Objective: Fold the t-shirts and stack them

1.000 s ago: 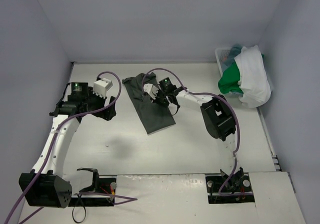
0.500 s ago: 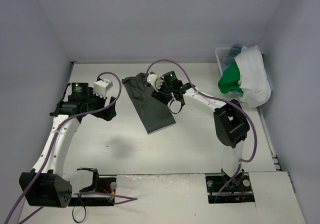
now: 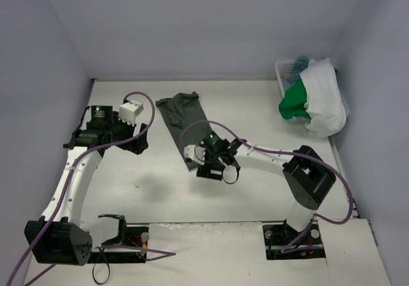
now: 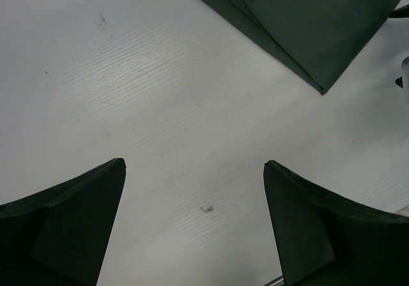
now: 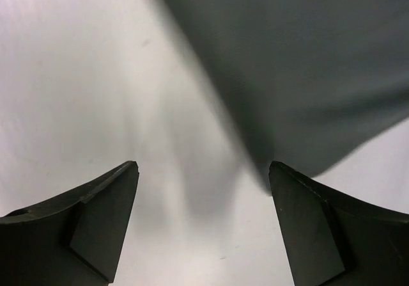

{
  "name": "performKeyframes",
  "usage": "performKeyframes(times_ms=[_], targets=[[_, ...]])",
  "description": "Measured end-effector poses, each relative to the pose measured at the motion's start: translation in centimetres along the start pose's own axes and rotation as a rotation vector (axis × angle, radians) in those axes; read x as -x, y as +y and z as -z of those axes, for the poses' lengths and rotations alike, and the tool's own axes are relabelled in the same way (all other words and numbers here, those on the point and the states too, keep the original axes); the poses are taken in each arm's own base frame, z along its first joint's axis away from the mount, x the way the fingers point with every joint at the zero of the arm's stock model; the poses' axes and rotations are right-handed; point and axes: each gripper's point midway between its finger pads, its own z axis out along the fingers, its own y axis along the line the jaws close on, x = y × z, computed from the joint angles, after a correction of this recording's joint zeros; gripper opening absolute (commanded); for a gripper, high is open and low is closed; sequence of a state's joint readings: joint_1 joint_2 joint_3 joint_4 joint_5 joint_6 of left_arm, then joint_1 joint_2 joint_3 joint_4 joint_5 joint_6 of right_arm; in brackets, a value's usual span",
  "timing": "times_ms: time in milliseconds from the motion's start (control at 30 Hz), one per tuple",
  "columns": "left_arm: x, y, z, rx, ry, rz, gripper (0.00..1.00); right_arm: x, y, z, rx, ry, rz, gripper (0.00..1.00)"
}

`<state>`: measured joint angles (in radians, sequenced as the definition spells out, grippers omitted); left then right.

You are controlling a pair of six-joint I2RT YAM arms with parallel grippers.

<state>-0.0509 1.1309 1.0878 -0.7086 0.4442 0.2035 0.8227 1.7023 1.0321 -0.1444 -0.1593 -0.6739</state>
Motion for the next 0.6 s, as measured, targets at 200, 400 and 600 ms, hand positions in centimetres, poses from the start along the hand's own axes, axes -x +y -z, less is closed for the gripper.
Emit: performKeyframes(times_ms=[200,400,600], targets=[[0.0,0.0,0.1,0.001,-0.002,0.0,0.83,-1.5,0.5,-0.4,-0.023,0.035,0.035,0.81],[0.0,0.0,0.1,0.001,-0.002,0.0,0.83,-0.5,-1.3,-0.4,-0.1,-0.005,0.049,0.82],[-0.1,0.1,0.1,0.006,-0.002,0.004,0.83,-0.4,-1.7,-1.0,-0.117,-0.017,0.077,0.82]])
